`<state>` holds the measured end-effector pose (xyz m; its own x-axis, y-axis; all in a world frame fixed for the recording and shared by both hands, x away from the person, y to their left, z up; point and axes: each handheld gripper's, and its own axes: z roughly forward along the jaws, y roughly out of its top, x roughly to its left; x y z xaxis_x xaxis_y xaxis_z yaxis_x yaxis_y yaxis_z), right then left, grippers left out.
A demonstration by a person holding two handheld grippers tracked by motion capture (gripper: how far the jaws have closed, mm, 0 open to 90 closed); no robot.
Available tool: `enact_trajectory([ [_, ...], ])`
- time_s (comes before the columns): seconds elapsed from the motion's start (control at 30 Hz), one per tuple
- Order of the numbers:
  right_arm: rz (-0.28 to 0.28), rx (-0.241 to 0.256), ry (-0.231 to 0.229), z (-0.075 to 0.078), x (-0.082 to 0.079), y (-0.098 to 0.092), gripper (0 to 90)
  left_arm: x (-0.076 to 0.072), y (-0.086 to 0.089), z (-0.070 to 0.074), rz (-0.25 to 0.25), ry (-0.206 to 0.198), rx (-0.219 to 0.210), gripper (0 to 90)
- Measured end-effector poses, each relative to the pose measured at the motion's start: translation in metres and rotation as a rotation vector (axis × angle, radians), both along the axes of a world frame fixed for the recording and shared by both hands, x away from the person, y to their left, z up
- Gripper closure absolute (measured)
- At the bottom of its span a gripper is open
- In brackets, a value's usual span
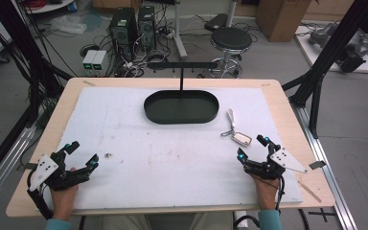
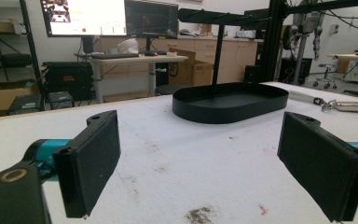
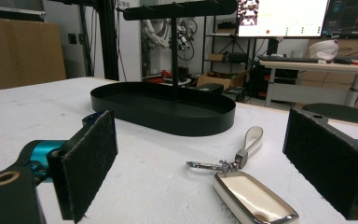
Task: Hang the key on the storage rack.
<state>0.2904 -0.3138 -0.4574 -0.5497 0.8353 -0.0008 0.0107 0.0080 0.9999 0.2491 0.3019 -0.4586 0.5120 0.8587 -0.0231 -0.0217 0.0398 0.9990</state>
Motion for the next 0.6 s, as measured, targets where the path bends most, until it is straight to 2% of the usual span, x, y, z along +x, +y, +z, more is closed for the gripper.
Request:
enact_trajectory([
  [0.6, -0.008, 0.002, 0.002, 0.0001, -0.0001, -0.0001, 9.4, -0.0009, -0.0002, -0.0001, 0.001, -0.007, 0.004, 13.5],
])
